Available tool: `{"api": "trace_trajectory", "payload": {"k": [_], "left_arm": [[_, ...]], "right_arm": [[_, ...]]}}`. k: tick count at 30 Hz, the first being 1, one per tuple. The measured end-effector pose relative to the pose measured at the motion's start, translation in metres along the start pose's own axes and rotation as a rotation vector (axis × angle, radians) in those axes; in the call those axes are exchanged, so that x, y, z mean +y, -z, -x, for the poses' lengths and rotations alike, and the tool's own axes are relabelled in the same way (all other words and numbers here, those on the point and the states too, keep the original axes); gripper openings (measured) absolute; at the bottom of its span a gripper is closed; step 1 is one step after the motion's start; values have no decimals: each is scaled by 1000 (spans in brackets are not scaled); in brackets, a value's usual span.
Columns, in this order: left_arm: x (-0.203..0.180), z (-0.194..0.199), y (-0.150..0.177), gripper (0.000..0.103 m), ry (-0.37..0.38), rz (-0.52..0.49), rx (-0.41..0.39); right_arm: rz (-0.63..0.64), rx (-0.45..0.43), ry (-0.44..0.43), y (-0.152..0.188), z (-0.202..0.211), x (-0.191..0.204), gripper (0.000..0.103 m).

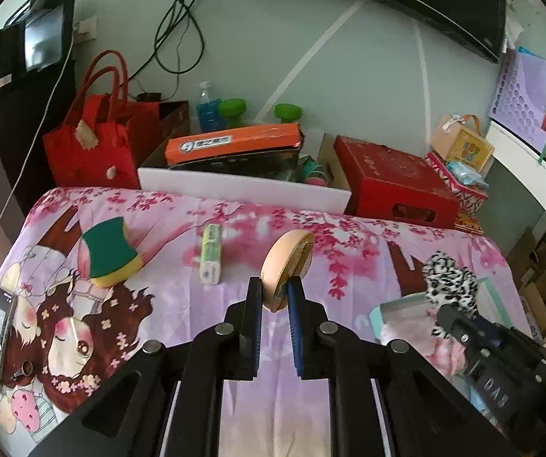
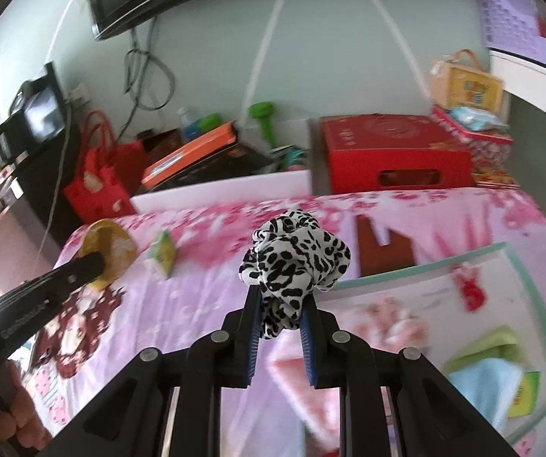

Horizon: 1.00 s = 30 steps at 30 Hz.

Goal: Organize soft objects
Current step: 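Lift the scrunchie and tape roll and carry both over the tray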

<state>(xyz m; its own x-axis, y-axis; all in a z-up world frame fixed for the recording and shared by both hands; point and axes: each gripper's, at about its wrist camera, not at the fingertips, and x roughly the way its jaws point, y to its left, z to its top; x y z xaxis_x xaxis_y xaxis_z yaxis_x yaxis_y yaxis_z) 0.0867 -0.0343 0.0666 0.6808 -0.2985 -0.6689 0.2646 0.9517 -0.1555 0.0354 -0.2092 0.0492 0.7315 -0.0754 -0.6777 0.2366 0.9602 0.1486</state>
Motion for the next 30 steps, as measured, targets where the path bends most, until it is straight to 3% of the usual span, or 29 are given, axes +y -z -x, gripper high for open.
{"api": "trace_trajectory", "payload": {"k": [9, 19, 30], "left_arm": [[-55, -6, 3, 14, 85, -105, 15], [-130, -16, 23, 14, 208, -251, 72], [-188, -13, 46, 14, 328, -375, 93]], "right_arm": [[-179, -20, 155, -3, 12, -87, 20], [-275, 8, 303, 9, 23, -155, 20], [-329, 4, 313, 16, 33, -182, 20]]}}
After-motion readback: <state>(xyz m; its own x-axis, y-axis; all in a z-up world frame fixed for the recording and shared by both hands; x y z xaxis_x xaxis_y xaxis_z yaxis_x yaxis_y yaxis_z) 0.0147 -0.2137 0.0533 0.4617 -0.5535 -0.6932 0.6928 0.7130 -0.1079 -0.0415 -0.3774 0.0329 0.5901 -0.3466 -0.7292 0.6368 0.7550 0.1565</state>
